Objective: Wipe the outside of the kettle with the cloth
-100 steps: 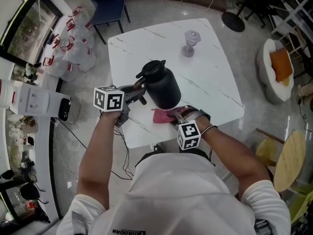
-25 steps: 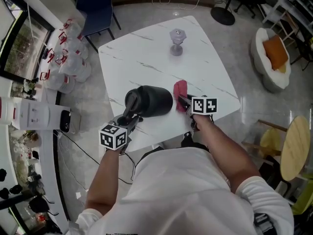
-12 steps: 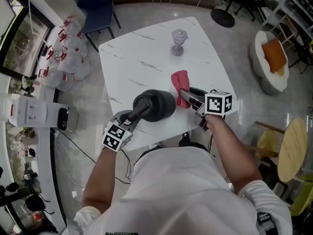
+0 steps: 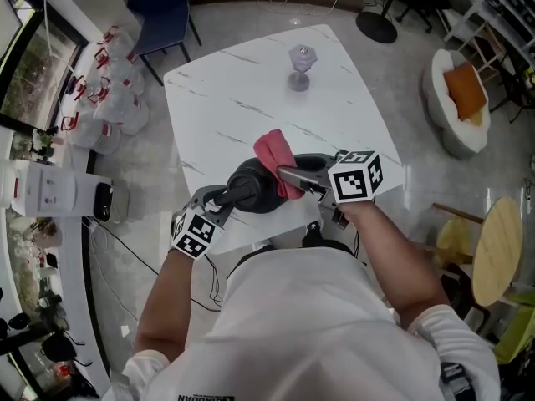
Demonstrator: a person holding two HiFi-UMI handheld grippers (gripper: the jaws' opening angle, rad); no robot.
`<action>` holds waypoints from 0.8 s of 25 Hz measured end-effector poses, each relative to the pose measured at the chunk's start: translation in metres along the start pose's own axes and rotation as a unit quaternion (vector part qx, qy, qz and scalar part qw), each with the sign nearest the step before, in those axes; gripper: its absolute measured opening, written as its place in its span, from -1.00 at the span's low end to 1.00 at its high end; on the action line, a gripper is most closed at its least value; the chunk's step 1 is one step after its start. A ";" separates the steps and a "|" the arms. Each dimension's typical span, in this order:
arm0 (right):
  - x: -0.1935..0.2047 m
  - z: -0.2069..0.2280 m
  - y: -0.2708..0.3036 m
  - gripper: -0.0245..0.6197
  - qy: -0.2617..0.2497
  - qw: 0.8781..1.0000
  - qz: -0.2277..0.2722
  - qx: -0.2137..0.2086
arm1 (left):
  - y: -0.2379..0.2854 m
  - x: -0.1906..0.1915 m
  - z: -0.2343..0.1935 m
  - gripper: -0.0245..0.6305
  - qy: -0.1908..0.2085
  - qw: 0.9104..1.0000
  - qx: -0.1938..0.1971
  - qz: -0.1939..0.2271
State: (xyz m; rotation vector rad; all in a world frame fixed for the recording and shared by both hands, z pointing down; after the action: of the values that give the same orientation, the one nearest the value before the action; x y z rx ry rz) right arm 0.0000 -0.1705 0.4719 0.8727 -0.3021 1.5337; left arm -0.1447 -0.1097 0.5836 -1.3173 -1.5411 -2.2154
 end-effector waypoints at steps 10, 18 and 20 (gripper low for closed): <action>0.009 0.008 0.013 -0.56 -0.039 0.998 -0.031 0.028 | 0.000 -0.006 0.002 -0.59 0.045 0.999 -0.016 -0.006; 0.030 0.047 0.004 -0.56 -0.015 0.996 -0.057 0.064 | 0.002 -0.004 -0.001 -0.59 0.058 0.998 -0.018 -0.018; 0.037 0.056 0.004 -0.56 -0.009 0.995 -0.068 0.070 | 0.002 -0.004 -0.001 -0.59 0.064 0.998 -0.020 -0.022</action>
State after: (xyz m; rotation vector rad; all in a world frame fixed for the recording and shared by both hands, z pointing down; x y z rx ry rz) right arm 0.0185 -0.1806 0.5359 0.9976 -0.1452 1.4343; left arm -0.1418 -0.1128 0.5823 -1.1384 -1.5018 -2.3191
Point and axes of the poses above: the fingertips, and each gripper's own axes: y forward along the fingers, z to its right, x out of its underside, the point moved 2 cm from there along -y, backward along the fingers
